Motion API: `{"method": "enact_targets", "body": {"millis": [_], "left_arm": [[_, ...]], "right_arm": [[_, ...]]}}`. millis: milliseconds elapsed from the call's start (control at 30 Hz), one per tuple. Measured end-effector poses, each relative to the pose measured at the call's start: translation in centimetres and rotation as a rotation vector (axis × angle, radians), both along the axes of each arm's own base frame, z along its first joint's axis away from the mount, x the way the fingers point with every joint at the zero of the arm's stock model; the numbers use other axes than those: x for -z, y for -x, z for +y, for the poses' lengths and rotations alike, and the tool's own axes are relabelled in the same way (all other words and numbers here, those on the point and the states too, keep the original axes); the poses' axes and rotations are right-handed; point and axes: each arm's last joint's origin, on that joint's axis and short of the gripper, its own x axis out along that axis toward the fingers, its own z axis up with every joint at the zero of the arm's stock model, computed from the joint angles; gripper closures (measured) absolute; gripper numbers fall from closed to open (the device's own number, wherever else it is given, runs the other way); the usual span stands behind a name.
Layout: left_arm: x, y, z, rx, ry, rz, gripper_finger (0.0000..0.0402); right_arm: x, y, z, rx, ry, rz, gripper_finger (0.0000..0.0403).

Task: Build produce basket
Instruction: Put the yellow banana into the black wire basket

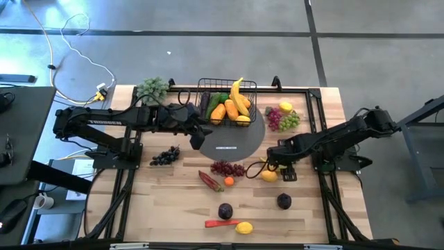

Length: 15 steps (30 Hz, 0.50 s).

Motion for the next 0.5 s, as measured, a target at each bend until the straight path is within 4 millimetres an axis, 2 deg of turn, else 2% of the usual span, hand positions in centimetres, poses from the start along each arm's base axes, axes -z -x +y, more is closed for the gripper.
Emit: {"method": "enact_targets", "body": {"millis": [167, 367, 500], "left_arm": [[0.0, 0.1, 0.4, 0.004, -0.026, 0.011, 0.0174], [0.0, 0.2, 1.1, -0.001, -0.056, 0.024, 0.0174], [0.0, 0.4, 1.7, -0.002, -0.085, 0.038, 0.0174]], "right_arm": [[0.2, -0.1, 0.0, 0.017, -0.024, 0.017, 0.0139], [1.7, -0.7, 0.1, 0.035, -0.029, 0.097, 0.0141], [2.2, -1.3, 0.2, 0.038, -0.025, 0.123, 0.0168]]}}
